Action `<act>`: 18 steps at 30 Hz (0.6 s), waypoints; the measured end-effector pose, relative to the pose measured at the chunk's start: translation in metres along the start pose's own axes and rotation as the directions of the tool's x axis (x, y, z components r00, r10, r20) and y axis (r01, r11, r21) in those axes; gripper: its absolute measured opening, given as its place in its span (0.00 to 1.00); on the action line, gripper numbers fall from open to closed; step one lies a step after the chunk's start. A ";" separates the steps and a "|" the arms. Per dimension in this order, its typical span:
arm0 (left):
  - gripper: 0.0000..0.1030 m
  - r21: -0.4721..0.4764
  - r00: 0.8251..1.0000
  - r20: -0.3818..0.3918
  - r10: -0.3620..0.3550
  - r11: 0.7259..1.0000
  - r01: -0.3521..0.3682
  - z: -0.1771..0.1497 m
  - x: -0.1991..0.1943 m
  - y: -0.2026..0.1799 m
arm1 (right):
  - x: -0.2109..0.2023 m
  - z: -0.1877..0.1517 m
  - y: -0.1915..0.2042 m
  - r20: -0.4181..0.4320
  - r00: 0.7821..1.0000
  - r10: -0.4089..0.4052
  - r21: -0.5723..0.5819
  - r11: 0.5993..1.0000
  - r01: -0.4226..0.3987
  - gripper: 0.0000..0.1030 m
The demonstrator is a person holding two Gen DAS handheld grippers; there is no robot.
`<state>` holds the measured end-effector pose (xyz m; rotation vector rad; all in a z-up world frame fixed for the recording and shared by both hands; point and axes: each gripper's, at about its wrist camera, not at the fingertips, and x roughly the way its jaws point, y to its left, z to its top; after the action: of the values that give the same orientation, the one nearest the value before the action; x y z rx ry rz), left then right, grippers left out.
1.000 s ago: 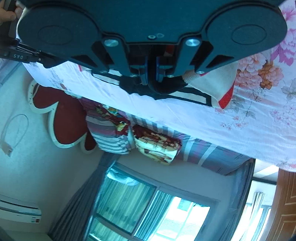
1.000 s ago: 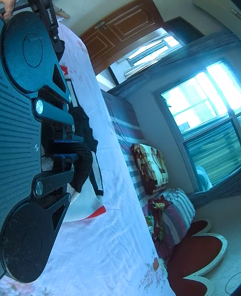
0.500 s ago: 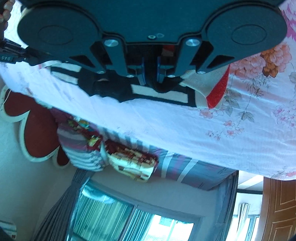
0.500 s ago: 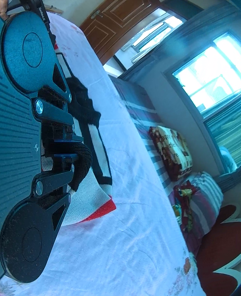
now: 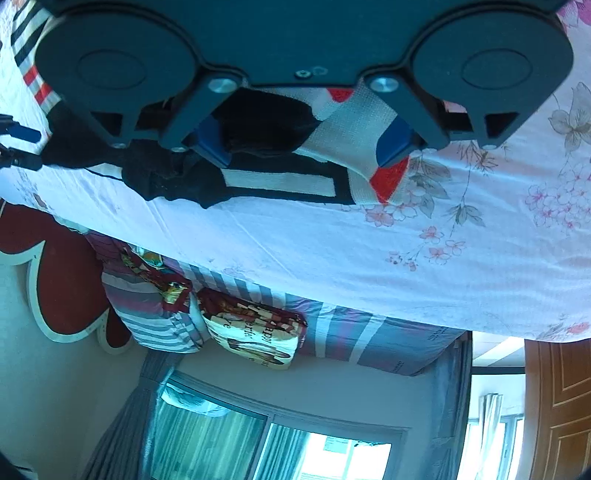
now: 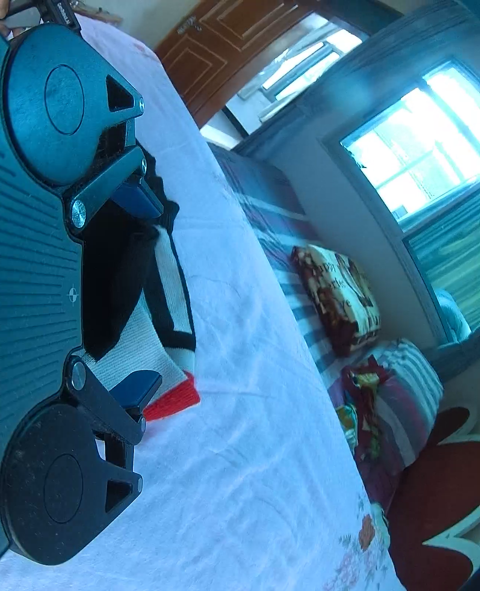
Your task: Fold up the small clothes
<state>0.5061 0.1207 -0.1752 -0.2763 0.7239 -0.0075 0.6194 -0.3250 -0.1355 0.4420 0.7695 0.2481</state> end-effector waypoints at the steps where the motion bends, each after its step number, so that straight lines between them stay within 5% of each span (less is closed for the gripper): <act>1: 0.83 0.001 1.000 0.005 -0.008 1.000 0.008 0.000 -0.001 -0.001 | 0.000 0.000 0.000 -0.003 1.000 -0.002 -0.015 1.000 0.002 0.86; 6: 0.85 0.032 0.997 0.046 -0.058 0.998 0.057 0.003 -0.010 -0.006 | 0.009 -0.009 0.005 -0.042 0.998 -0.045 -0.132 0.991 0.039 0.86; 9: 0.86 0.117 0.999 0.006 -0.050 0.992 0.049 0.000 -0.002 -0.016 | 0.019 -0.017 0.006 -0.058 0.997 -0.059 -0.166 0.985 0.048 0.83; 11: 0.85 0.155 0.999 -0.034 -0.024 0.987 0.029 -0.003 0.008 -0.020 | 0.024 -0.020 0.009 -0.073 0.995 -0.069 -0.189 0.980 0.054 0.63; 13: 0.79 0.149 0.997 -0.074 -0.004 0.989 0.015 -0.006 0.020 -0.018 | 0.033 -0.024 0.010 -0.091 0.993 -0.080 -0.214 0.975 0.059 0.61; 16: 0.48 0.135 0.991 -0.131 -0.014 0.990 0.031 -0.013 0.033 -0.017 | 0.038 -0.029 0.011 -0.095 0.991 -0.093 -0.253 0.965 0.067 0.60; 18: 0.32 0.159 0.994 -0.111 0.008 0.987 0.010 -0.017 0.032 -0.020 | 0.039 -0.033 0.015 -0.095 0.991 -0.099 -0.287 0.956 0.068 0.31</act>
<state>0.5206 0.0943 -0.2032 -0.1240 0.8292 -0.0818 0.6218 -0.2876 -0.1736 0.1252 0.8424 0.2999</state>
